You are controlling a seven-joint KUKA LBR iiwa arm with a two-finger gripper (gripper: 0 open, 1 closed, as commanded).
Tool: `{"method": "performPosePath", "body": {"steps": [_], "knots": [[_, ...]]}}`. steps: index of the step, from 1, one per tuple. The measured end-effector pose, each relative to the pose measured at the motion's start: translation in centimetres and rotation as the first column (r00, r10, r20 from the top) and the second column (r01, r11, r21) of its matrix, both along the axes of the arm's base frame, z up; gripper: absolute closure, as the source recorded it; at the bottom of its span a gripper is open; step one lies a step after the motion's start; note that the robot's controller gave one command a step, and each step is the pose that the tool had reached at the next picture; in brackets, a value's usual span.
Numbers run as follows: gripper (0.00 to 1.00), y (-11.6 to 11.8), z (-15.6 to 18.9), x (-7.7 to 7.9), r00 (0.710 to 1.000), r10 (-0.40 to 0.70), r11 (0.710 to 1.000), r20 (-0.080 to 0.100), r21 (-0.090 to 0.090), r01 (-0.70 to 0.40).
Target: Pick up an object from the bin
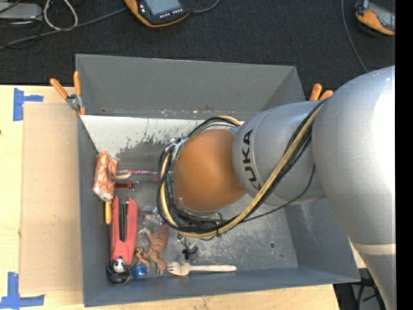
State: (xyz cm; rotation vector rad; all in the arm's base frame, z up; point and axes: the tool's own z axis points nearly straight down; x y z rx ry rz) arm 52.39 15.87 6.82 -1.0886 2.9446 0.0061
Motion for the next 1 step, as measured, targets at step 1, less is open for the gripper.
{"method": "performPosePath", "body": {"steps": [1], "knots": [[1.00,0.10,0.30,-0.49,0.996,-0.084,0.996,0.003,0.002,0.084]]}}
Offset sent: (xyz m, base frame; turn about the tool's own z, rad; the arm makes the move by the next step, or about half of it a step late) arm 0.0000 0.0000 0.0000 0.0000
